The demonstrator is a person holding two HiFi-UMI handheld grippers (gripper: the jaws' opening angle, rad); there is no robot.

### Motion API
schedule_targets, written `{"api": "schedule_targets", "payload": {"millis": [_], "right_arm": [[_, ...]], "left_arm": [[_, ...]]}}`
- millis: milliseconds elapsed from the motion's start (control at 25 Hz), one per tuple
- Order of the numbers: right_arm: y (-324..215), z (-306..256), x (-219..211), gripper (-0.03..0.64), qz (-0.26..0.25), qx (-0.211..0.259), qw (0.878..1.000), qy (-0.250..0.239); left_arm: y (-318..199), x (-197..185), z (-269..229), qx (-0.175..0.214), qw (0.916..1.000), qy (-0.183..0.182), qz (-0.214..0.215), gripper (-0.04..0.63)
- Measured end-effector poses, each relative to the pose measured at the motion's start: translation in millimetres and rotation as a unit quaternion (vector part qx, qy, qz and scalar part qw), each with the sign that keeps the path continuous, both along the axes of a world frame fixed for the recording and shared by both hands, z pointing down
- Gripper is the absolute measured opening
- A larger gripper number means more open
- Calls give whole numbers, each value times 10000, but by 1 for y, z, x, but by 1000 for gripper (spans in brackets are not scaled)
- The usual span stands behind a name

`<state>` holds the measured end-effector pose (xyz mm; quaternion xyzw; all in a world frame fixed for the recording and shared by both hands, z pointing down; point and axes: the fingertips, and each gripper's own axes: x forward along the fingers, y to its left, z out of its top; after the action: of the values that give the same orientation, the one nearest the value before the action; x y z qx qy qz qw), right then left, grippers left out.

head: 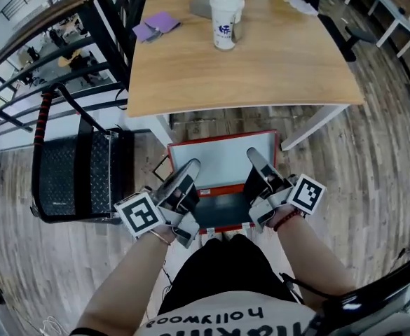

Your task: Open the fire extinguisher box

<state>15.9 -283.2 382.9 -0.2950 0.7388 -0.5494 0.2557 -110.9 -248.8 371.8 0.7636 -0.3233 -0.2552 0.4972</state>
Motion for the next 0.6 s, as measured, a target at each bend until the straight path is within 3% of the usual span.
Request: {"api": "schedule_targets", "payload": {"millis": [120,320,480,600], "right_arm": [[7,-46,1,9,-165,412,9989,144],[37,-121,-10,9,-558,1116,9904,591],[67,-178,-8,11,-944,1928,9716,998],[97,-207,2,11,-1282,2531,9469,1513]], "left_arm": [[4,4,-42,577,9938,-909,263,5],[26,7,-132,1435,9779,-1448,459,5],[43,11,-189,2177,9572,-1864,392,5],[61,31,-221,2742,9313,-2319,610,5]]}}
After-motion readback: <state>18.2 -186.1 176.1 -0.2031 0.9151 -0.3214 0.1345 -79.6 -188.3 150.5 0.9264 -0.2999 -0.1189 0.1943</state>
